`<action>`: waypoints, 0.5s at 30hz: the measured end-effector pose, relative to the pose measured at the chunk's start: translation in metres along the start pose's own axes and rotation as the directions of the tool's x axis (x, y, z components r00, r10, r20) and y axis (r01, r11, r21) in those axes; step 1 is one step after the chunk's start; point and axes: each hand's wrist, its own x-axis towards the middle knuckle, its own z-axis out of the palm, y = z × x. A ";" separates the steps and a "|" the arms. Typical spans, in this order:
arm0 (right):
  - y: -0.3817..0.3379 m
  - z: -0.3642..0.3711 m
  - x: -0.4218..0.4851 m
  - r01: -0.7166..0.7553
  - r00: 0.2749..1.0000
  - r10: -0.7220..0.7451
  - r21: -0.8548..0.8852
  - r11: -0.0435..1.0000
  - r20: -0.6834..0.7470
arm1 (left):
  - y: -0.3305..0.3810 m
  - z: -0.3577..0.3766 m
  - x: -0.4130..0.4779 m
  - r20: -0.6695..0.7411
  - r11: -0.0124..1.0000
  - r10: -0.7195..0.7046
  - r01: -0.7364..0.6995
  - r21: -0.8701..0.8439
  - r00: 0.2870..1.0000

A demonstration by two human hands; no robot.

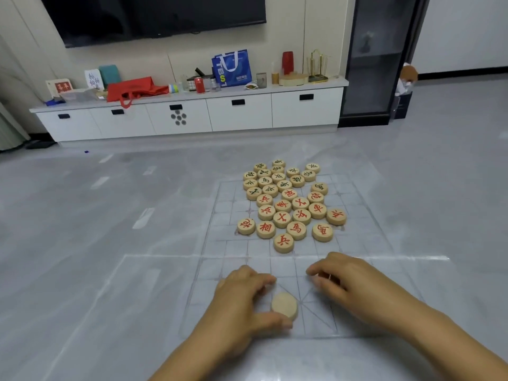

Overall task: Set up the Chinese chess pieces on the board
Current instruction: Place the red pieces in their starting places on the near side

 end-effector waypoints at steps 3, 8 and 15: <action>-0.003 0.007 -0.003 0.035 0.999 -0.036 0.018 0.999 0.040 | 0.014 0.006 0.000 -0.045 0.992 0.102 -0.098 0.076 0.994; -0.002 0.008 -0.001 0.048 0.997 -0.052 0.074 0.996 0.054 | 0.020 0.016 -0.002 -0.195 0.975 0.221 -0.219 0.030 0.956; 0.005 0.004 -0.001 0.035 0.992 -0.048 0.109 0.993 0.118 | 0.015 0.018 -0.014 -0.012 0.940 0.337 -0.336 0.052 0.941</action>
